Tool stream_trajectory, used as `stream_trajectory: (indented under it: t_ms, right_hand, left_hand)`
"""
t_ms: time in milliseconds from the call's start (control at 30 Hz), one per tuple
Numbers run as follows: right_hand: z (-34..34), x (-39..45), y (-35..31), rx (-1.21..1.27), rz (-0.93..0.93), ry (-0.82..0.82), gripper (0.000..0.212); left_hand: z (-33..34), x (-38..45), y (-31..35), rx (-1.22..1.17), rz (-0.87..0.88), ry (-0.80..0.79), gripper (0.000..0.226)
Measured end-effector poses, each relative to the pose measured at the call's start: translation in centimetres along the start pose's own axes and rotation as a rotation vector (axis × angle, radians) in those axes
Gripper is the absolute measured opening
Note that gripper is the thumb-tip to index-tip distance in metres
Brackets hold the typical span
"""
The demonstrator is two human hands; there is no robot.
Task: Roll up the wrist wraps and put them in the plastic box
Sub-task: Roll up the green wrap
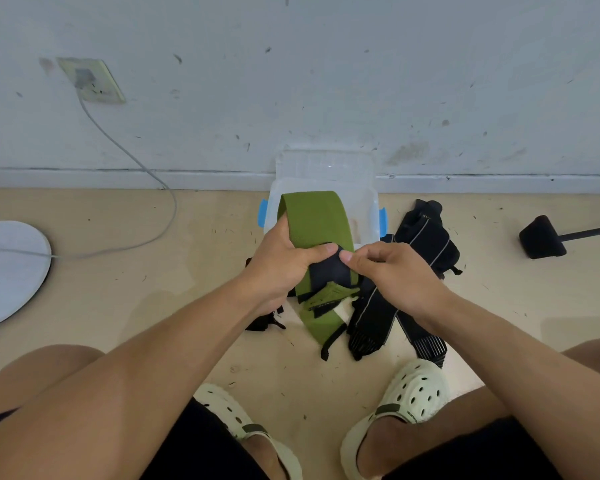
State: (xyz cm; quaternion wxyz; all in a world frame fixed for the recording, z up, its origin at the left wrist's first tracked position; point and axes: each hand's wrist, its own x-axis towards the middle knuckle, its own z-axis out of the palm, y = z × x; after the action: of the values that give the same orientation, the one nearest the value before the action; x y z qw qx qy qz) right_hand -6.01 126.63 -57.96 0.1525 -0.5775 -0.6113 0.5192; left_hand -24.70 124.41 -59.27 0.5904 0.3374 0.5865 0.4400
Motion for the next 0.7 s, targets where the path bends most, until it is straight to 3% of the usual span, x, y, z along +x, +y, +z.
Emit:
stream_trajectory:
  t_ms: [100, 300, 533, 633, 700]
  right_hand:
    - [0.1, -0.1, 0.0, -0.023, 0.013, -0.026, 0.078]
    - [-0.2, 0.0, 0.1, -0.068, 0.037, -0.059, 0.050]
    - [-0.1, 0.2, 0.6, -0.116, 0.059, -0.134, 0.049]
    - [-0.5, 0.4, 0.6, -0.100, 0.076, -0.168, 0.020]
    - [-1.1, 0.9, 0.6, -0.032, 0.064, -0.041, 0.044]
  left_hand:
    - [0.2, -0.2, 0.0, 0.015, 0.005, -0.013, 0.043]
    - [0.1, -0.2, 0.3, 0.030, -0.049, 0.018, 0.025]
    - [0.3, -0.9, 1.2, 0.015, -0.046, -0.033, 0.025]
    - [0.2, -1.0, 1.6, -0.012, -0.059, -0.034, 0.025]
    - [0.1, -1.0, 1.7, 0.034, -0.064, -0.015, 0.025]
